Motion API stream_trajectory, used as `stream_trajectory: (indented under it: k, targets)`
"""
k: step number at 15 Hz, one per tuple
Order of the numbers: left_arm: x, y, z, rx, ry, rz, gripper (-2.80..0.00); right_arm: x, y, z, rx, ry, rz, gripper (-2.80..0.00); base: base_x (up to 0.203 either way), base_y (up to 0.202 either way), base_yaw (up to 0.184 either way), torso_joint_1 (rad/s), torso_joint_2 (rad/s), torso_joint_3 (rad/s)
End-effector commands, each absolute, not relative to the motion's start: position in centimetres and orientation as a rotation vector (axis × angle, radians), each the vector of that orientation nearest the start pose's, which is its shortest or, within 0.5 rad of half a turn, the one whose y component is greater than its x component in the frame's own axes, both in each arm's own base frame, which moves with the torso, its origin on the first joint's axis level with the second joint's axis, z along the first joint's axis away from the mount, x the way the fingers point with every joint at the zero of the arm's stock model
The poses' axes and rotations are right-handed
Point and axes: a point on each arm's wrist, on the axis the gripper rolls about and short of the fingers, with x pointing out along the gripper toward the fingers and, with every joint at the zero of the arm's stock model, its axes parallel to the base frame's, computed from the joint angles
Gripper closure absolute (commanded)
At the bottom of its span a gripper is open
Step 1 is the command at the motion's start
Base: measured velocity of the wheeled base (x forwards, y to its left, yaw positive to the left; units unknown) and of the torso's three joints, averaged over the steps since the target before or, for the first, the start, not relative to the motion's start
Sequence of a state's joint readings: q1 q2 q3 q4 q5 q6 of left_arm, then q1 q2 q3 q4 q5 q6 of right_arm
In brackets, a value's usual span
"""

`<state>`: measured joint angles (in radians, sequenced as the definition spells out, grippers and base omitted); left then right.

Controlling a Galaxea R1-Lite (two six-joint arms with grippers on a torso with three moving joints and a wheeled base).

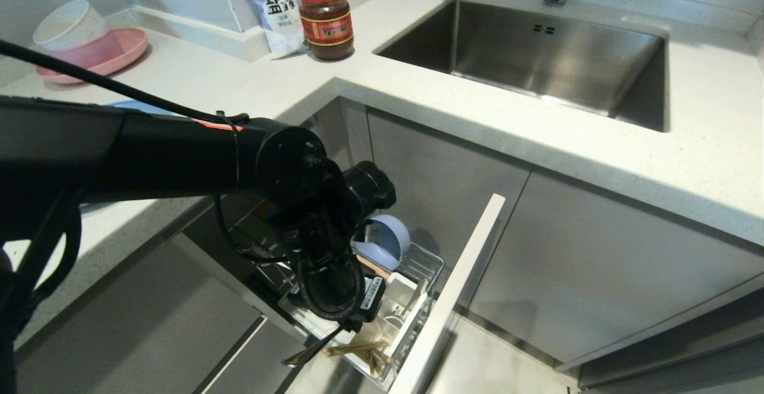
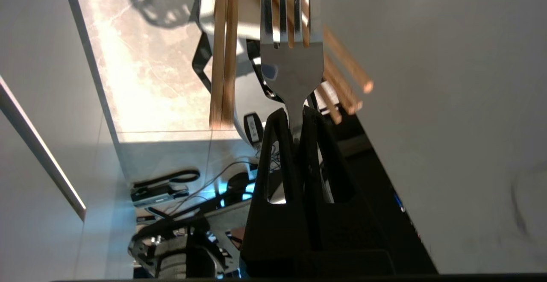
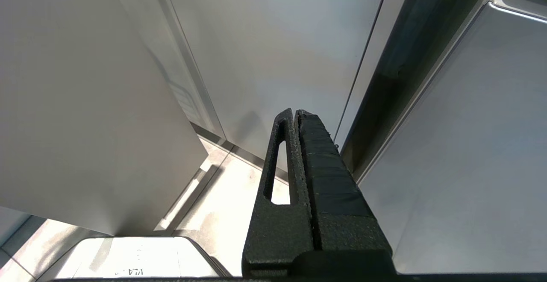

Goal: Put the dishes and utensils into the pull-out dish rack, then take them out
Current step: Pick up the fork and place it in the cupboard

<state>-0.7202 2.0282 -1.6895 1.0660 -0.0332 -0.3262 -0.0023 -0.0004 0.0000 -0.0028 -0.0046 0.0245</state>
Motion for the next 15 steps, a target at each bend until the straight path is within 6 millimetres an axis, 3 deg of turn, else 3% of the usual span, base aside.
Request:
stream_trajectory:
  k: [1, 9, 15]
  targets:
    - [26.3, -23.0, 17.0, 0.240, 1.442, -0.386, 0.00, -2.3, 0.0, 7.5, 0.025, -0.006, -0.006, 0.00, 0.000, 0.000, 0.000, 0.000, 0.00, 0.000]
    - [28.0, -24.4, 15.0, 0.402, 1.417, -0.427, 0.00, -2.3, 0.0, 7.5, 0.025, -0.006, -0.006, 0.00, 0.000, 0.000, 0.000, 0.000, 0.00, 0.000]
    - [29.0, -25.2, 13.6, 0.427, 1.427, -0.434, 0.00, -2.3, 0.0, 7.5, 0.025, -0.006, -0.006, 0.00, 0.000, 0.000, 0.000, 0.000, 0.00, 0.000]
